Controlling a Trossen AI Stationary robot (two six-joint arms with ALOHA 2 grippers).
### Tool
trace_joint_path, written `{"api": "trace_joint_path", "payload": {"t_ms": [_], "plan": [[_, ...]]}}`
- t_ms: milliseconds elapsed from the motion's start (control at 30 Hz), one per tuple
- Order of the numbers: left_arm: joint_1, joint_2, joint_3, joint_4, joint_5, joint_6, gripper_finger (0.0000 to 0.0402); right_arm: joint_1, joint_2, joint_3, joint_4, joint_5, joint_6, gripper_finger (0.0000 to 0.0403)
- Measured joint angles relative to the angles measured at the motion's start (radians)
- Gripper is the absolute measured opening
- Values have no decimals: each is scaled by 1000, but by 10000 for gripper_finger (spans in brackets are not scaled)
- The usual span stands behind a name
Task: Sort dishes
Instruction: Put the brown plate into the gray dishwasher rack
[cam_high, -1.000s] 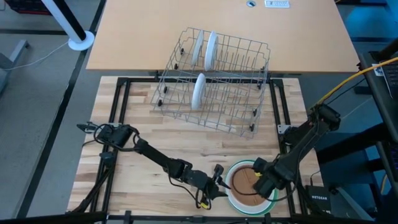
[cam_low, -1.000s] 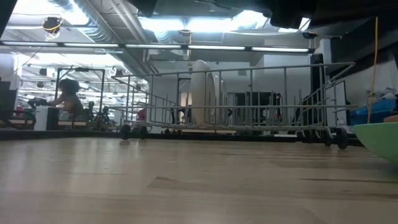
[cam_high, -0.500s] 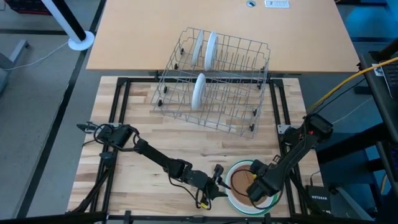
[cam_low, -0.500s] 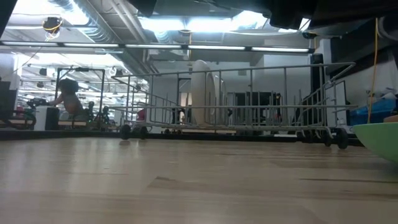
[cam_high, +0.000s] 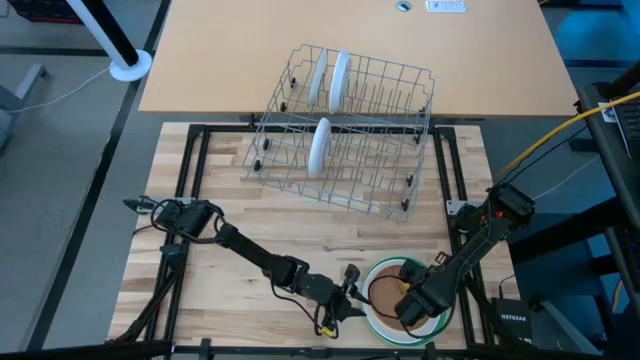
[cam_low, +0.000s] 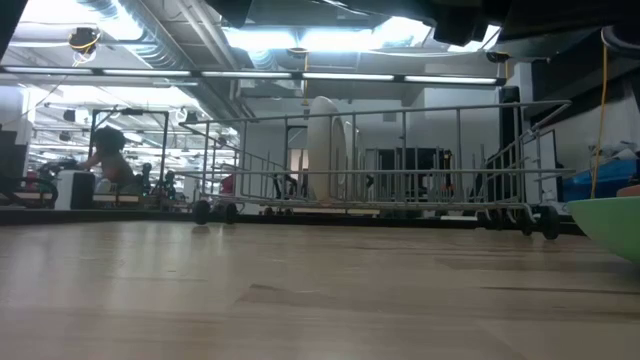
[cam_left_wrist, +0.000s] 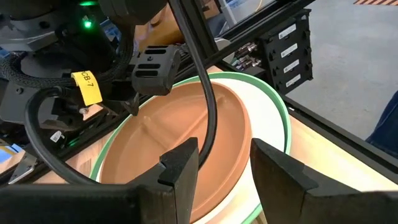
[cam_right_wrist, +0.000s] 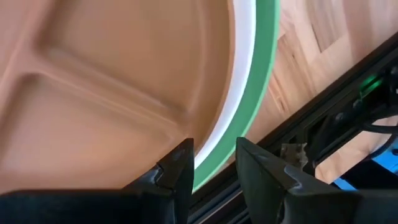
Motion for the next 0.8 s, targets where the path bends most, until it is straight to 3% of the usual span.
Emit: {"api": "trace_joint_path", "payload": {"t_ms": [233, 500, 800], "plan": [[0, 0, 0, 0, 0, -2, 136, 0, 0, 0, -8, 1, -2, 124], [0, 0, 0, 0, 1, -3, 136, 0, 0, 0, 125, 55, -46, 124], [0, 0, 0, 0, 1, -3, 136, 0, 0, 0, 103, 90, -1, 124]]}}
